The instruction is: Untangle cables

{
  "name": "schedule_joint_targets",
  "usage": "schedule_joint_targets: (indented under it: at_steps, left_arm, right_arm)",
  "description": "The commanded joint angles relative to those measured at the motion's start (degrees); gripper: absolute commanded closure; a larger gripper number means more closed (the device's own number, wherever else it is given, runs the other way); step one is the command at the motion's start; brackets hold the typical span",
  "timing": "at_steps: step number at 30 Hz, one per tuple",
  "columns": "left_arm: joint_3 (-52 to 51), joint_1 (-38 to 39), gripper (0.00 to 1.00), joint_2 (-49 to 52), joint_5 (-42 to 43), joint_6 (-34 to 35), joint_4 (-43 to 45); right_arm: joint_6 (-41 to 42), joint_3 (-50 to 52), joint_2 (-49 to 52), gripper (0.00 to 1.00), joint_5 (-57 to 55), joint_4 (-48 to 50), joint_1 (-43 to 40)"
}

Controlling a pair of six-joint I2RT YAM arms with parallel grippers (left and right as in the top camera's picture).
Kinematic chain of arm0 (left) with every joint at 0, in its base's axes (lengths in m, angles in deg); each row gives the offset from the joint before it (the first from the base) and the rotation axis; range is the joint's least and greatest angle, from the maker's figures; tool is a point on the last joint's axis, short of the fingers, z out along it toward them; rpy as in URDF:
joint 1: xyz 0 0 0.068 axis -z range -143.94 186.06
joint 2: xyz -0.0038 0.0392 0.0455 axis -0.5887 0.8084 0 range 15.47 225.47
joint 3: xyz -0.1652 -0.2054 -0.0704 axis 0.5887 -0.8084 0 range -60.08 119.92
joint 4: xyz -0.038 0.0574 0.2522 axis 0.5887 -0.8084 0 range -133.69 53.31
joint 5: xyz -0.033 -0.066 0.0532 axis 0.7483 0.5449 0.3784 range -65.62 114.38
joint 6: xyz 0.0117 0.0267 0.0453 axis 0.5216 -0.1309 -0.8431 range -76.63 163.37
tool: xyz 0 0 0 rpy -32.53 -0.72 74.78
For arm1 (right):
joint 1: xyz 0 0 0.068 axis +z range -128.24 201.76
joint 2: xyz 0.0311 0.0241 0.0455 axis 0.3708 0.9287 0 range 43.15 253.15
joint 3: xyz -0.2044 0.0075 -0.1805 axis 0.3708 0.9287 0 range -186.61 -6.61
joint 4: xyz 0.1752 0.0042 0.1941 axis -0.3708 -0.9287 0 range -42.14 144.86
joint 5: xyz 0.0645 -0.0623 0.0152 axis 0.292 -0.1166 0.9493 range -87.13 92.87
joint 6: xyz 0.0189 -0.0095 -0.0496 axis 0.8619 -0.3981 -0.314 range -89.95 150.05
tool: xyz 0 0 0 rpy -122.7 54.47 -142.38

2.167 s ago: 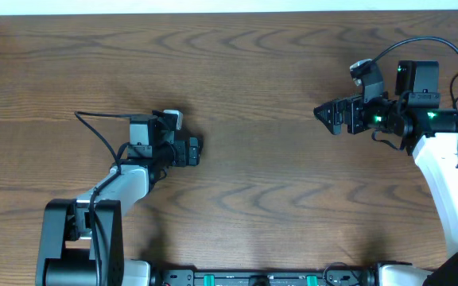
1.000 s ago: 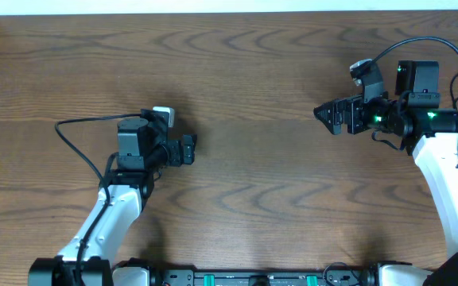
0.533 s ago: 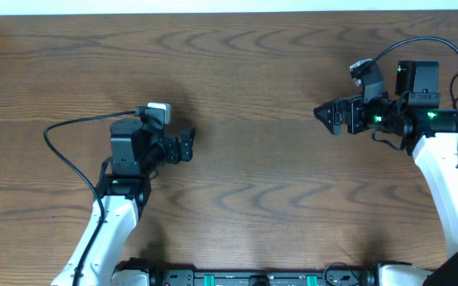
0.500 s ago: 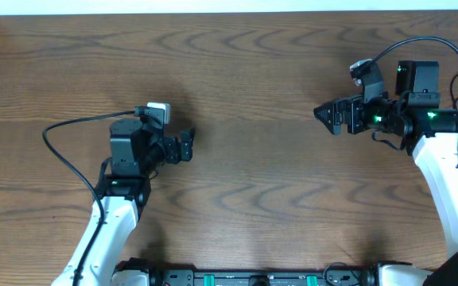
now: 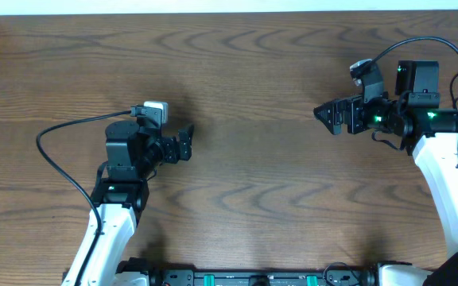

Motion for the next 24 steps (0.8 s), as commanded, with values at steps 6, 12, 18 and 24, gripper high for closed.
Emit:
schedule_joint_targets:
  at_steps: [6,12,18,24]
  left_arm:
    - [0.0,-0.3,0.03,-5.3,-0.3,0.7,0.0]
    - [0.0,-0.3,0.03,-7.1,-0.3,0.7,0.0]
    - [0.0,-0.3,0.03,-8.9,-0.6,0.7,-1.9]
    - [0.0,-0.3,0.03,-10.9,-1.8,0.7,-11.4]
  right_arm:
    - [0.4,0.0,0.0,0.01,0.5,-0.1,0.3]
    - [0.4,0.0,0.0,0.01,0.5,-0.1,0.3]
    - [0.4,0.0,0.0,0.01,0.5,-0.1,0.3]
    - [0.4,0.0,0.0,0.01,0.5,-0.1,0.3]
